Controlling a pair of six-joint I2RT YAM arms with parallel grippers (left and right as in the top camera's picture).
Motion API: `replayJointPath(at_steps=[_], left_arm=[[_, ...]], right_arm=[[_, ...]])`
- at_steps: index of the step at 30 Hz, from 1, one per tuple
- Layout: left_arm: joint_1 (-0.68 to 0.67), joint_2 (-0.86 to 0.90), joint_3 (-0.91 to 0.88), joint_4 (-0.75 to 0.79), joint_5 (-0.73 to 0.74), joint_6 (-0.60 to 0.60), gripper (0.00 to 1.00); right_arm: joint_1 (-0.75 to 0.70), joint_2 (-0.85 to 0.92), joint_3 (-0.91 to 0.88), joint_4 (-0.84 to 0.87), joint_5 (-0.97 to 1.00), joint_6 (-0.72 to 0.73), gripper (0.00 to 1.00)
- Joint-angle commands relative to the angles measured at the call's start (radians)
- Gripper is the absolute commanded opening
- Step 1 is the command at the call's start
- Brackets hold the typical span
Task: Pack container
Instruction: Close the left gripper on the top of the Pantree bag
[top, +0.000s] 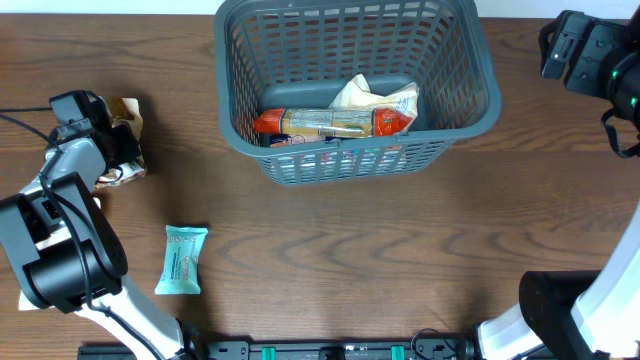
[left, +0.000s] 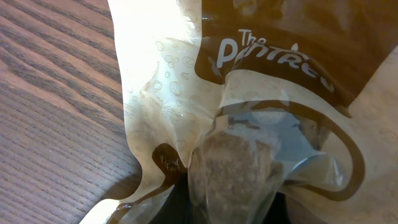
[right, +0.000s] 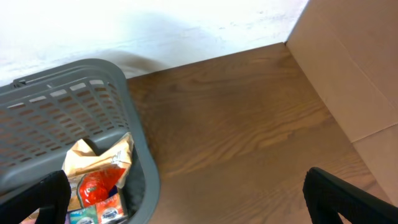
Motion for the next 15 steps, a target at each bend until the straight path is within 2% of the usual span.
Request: replayJointPath(at_steps=[1, 7, 15], left_arm=[[0.004, 0.084, -0.055, -0.041, -0.012, -0.005, 0.06], [0.004, 0.049, -0.055, -0.045, -0.012, 0.0, 0.06], [0.004, -0.139, -0.055, -0.045, -0.013, 0.022, 0.06]], right_arm=[[-0.004, 0.004, -0.002, -0.003, -0.003, -0.007, 0.99], [-0.004, 0.004, -0.002, -0.003, -0.003, -0.007, 0.99], [-0.004, 0.004, -0.002, -0.003, -0.003, -0.007, 0.99]])
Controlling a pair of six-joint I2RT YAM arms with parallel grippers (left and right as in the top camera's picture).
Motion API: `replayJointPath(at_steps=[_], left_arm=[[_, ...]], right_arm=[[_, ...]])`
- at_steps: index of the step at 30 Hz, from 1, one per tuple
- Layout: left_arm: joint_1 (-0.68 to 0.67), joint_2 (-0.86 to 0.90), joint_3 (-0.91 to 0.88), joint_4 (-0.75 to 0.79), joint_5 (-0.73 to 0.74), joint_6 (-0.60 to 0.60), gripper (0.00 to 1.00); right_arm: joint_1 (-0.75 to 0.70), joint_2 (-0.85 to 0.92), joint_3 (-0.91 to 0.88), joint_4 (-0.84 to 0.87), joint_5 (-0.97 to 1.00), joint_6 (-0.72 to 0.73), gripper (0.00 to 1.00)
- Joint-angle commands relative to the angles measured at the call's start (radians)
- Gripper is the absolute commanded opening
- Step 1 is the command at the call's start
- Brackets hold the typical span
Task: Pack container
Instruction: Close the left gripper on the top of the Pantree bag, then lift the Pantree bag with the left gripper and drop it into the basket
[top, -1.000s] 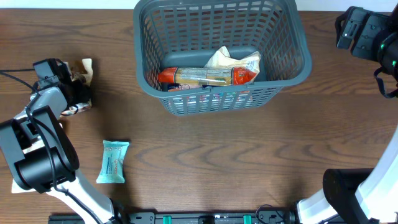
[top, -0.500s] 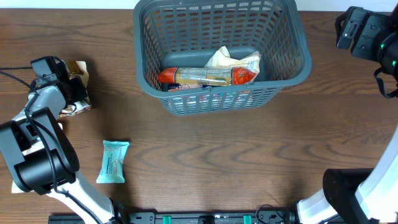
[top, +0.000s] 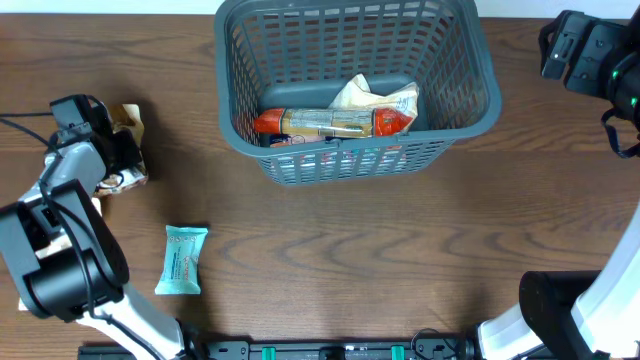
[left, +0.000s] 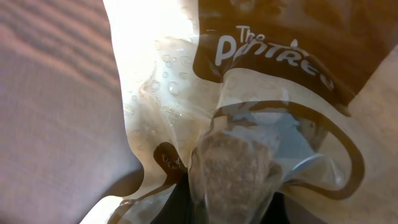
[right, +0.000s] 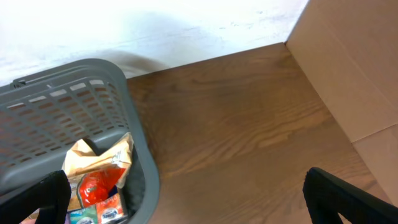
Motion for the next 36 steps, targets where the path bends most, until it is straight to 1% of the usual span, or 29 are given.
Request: replayJointPath(at_steps=[1, 12, 18, 21, 24, 27, 30, 34, 36], left_arm=[[0.003, -0.107, -0.011, -0.005, -0.007, 0.017, 0.06], [0.002, -0.391, -0.011, -0.005, -0.005, 0.017, 0.06], [0.002, -0.513, -0.011, 0.023, 0.106, 0.024, 0.06], [0.002, -0.567, -0.011, 0.075, 0.221, 0.024, 0.06], [0.002, -0.62, -0.011, 0.172, 0.402, 0.024, 0.06], [0.0, -0.663, -0.011, 0.311, 0.603, 0.003, 0.06], [-0.025, -0.694, -0.011, 0.505, 0.801, -0.026, 0.06], [-0.101, -0.7, -0.011, 0.769, 0.982, -0.091, 0.05], [-0.163, -0.698, -0.011, 0.833, 1.018, -0.092, 0.06]], right_arm=[[-0.004, 0.004, -0.002, -0.003, -0.003, -0.007, 0.99], [-0.004, 0.004, -0.002, -0.003, -0.003, -0.007, 0.99], [-0.004, 0.004, -0.002, -0.003, -0.003, -0.007, 0.99], [-0.004, 0.004, -0.002, -0.003, -0.003, -0.007, 0.99], [-0.004, 0.004, -0.002, -0.003, -0.003, -0.007, 0.99], [-0.004, 0.004, -0.002, -0.003, -0.003, -0.007, 0.99], [-0.004, 0.004, -0.002, -0.003, -0.003, -0.007, 0.99], [-0.004, 0.004, -0.002, -0.003, -0.003, -0.007, 0.99], [-0.004, 0.004, -0.002, -0.003, -0.003, -0.007, 0.99]])
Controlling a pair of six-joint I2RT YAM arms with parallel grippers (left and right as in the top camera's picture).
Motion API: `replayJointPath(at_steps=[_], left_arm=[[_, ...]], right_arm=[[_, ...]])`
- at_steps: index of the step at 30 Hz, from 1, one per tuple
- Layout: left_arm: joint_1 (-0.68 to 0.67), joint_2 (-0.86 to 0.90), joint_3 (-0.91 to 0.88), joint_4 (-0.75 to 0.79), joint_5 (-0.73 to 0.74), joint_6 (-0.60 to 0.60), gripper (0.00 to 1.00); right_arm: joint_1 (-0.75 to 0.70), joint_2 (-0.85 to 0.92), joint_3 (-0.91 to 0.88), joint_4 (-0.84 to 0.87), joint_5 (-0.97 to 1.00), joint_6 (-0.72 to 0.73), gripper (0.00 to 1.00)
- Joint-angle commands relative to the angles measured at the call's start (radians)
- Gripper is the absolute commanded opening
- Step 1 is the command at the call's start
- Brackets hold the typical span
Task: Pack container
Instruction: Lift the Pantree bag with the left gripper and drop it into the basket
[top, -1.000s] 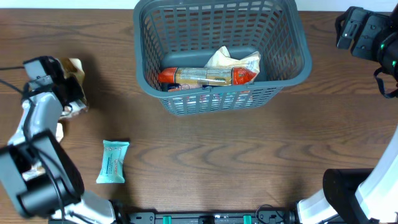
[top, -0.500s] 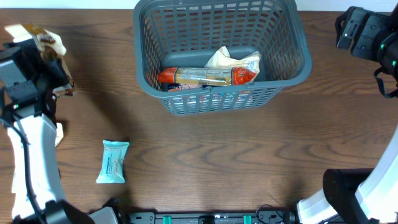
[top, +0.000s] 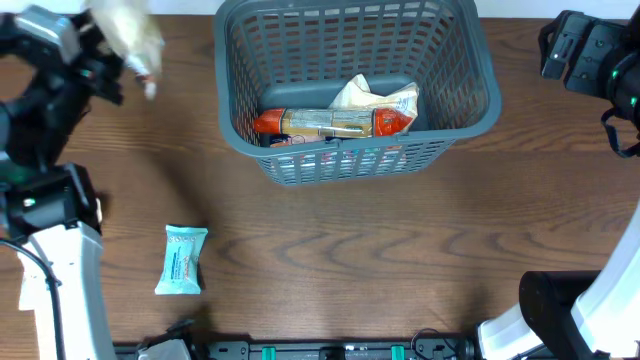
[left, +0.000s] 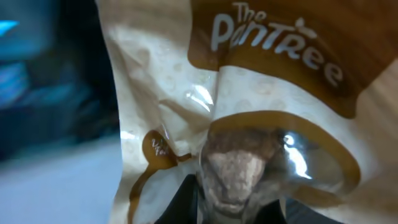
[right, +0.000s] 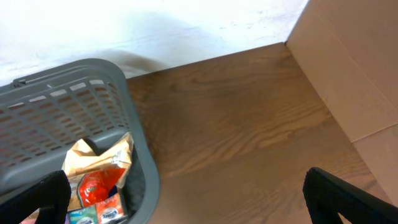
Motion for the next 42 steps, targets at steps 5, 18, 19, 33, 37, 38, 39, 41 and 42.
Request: replayJointPath(at_steps=[5, 18, 19, 33, 37, 38, 39, 41, 42], left_arm=[[-0.25, 0.036, 0.006, 0.076, 0.228, 0.013, 0.06], [-0.491, 0.362, 0.007, 0.138, 0.227, 0.044, 0.06], [-0.491, 0.378, 0.009, 0.138, 0.227, 0.04, 0.06], [-0.489, 0.403, 0.009, 0.138, 0.128, -0.043, 0.91], [-0.46, 0.395, 0.011, 0.138, 0.1, -0.048, 0.72], [-0.445, 0.386, 0.012, 0.138, 0.079, -0.05, 0.69], [-0.428, 0.375, 0.015, 0.137, 0.065, -0.051, 0.69], [-0.382, 0.341, 0.024, 0.137, 0.047, -0.059, 0.69], [-0.354, 0.315, 0.025, 0.137, 0.017, -0.076, 0.69]], right_arm=[[-0.004, 0.004, -0.002, -0.003, -0.003, -0.007, 0.99], [-0.004, 0.004, -0.002, -0.003, -0.003, -0.008, 0.99], [-0.004, 0.004, -0.002, -0.003, -0.003, -0.008, 0.99], [-0.004, 0.004, -0.002, -0.003, -0.029, -0.008, 0.99], [-0.004, 0.004, -0.002, -0.003, -0.029, -0.008, 0.99], [-0.004, 0.004, -0.002, -0.003, -0.029, -0.009, 0.99], [-0.004, 0.004, -0.002, -0.003, -0.029, -0.013, 0.99], [-0.004, 0.004, -0.002, -0.003, -0.029, -0.016, 0.99], [-0.004, 0.004, -0.002, -0.003, -0.029, -0.016, 0.99]])
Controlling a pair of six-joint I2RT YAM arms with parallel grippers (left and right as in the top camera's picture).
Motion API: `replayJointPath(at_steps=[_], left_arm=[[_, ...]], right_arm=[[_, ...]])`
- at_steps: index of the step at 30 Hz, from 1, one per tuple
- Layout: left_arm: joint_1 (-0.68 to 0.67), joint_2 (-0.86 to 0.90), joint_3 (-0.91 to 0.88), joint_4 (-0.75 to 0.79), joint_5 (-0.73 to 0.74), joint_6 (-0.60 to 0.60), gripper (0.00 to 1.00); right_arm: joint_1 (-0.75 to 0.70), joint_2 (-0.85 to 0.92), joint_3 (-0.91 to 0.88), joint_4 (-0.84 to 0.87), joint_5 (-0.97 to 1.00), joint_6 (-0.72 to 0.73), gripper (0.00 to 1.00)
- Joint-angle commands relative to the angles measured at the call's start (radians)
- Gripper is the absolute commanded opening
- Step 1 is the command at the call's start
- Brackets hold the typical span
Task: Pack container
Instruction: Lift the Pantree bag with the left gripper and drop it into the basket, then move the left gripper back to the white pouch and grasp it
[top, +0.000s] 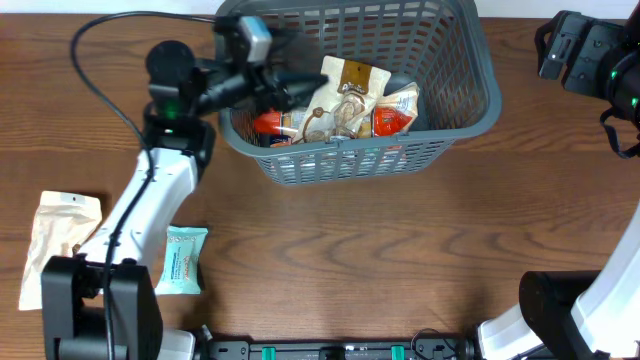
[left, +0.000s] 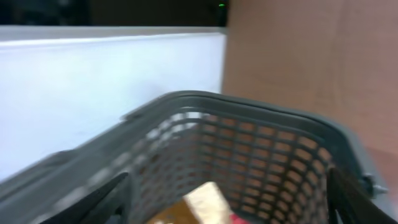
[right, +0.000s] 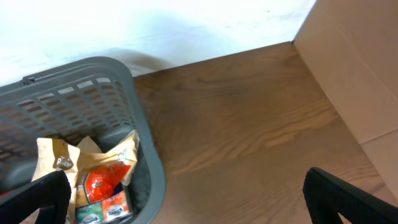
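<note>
The grey basket (top: 482, 70) stands at the back middle of the table. A brown and cream snack pouch (top: 340, 92) lies inside it on top of a red and tan packet (top: 285, 122); the same pouch (left: 205, 198) shows in the left wrist view. My left gripper (top: 288, 90) reaches over the basket's left rim. It is open, its fingers (left: 102, 198) spread wide with nothing between them. My right gripper (top: 585, 45) hangs open at the far right, away from the basket (right: 146, 168).
A beige pouch (top: 58, 245) and a teal packet (top: 182, 258) lie on the table at front left. A cardboard wall (right: 354, 74) rises beyond the table's right edge. More small packets (right: 99, 208) lie on the basket floor.
My left gripper held the brown and cream pouch high at the far left back. Now it is open over the basket's left side and the pouch lies inside. The right arm is still.
My left gripper was shut on the pouch low at the table's left, and much the same half a second later. Then it held the pouch raised at the back left corner. Now the pouch rests in the basket, let go.
</note>
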Motion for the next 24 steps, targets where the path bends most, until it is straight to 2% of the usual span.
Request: replayJointPath(at_steps=[1, 5, 11, 12, 14, 18, 22, 24], left_arm=[[0.095, -0.104, 0.025, 0.004, -0.091, -0.032, 0.69], [0.23, -0.228, 0.025, -0.137, -0.282, -0.031, 0.69], [0.439, -0.383, 0.025, -0.631, -0.806, -0.025, 0.7], [0.466, -0.395, 0.025, -0.711, -0.859, -0.019, 0.74], [0.52, -0.41, 0.025, -0.882, -0.951, -0.011, 0.75], [0.6, -0.402, 0.021, -1.178, -1.072, 0.101, 0.75], [0.649, -0.375, -0.005, -1.345, -1.094, 0.311, 0.74], [0.668, -0.352, -0.005, -1.393, -1.093, 0.354, 0.74]], right_arm=[[-0.004, 0.004, -0.002, -0.003, -0.003, -0.015, 0.99], [-0.004, 0.004, -0.002, -0.003, -0.003, -0.016, 0.99], [-0.004, 0.004, -0.002, -0.003, -0.003, -0.016, 0.99], [-0.004, 0.004, -0.002, -0.003, -0.003, -0.016, 0.99], [-0.004, 0.004, -0.002, -0.003, -0.003, -0.016, 0.99], [-0.004, 0.004, -0.002, -0.003, -0.003, -0.023, 0.99], [-0.004, 0.004, -0.002, -0.002, -0.003, -0.031, 0.99], [-0.004, 0.004, -0.002, -0.001, -0.002, -0.031, 0.99]])
